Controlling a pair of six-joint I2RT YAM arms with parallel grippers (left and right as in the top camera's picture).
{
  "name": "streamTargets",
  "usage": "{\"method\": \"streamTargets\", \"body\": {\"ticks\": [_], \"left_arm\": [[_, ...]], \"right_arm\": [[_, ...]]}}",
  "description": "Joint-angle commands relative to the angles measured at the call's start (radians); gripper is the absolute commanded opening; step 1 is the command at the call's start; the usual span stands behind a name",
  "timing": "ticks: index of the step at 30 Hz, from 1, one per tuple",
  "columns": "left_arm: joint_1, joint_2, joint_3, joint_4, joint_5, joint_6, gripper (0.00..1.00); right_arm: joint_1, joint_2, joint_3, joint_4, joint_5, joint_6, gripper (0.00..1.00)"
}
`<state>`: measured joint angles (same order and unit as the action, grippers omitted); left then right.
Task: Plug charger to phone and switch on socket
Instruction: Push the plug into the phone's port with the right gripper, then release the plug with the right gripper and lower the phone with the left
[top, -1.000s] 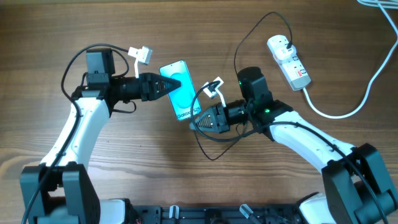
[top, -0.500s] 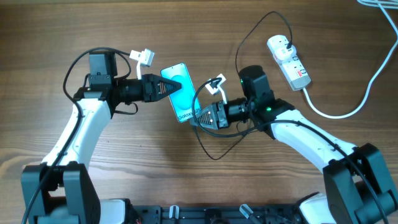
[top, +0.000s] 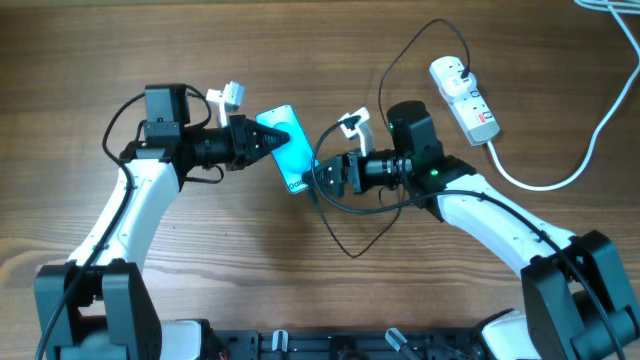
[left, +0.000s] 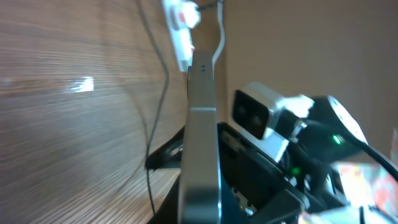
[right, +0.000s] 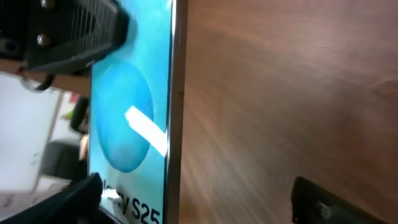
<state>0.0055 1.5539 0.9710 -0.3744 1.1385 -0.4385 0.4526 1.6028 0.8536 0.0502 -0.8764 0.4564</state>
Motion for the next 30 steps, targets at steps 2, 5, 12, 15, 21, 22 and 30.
{"method": "streamTargets", "body": {"ticks": [2, 5, 12, 15, 21, 22, 30], "left_arm": [[-0.002, -0.003, 0.004, 0.003, -0.083, -0.133, 0.04], [-0.011, -0.003, 0.032, 0.003, -0.086, -0.17, 0.04], [-0.073, -0.003, 0.156, -0.064, -0.239, -0.229, 0.04], [-0.118, -0.003, 0.245, -0.156, -0.343, -0.207, 0.04], [-0.193, -0.001, 0.378, -0.36, -0.358, -0.06, 0.04], [-0.195, 0.0, 0.378, -0.383, -0.358, -0.049, 0.04], [-0.195, 0.084, 0.378, -0.517, -0.31, 0.172, 0.04]], "right_arm": [[-0.014, -0.013, 0.024, 0.044, 0.091, -0.008, 0.99], [-0.034, -0.044, 0.024, 0.072, 0.092, -0.008, 0.99], [-0.107, -0.164, 0.023, 0.027, 0.097, -0.013, 0.99], [-0.127, -0.228, 0.023, -0.06, 0.106, -0.056, 0.99], [-0.127, -0.34, 0.023, -0.327, 0.319, -0.116, 0.99], [-0.127, -0.353, 0.023, -0.361, 0.355, -0.116, 1.0], [-0.127, -0.399, 0.023, -0.483, 0.466, -0.112, 1.0]]}}
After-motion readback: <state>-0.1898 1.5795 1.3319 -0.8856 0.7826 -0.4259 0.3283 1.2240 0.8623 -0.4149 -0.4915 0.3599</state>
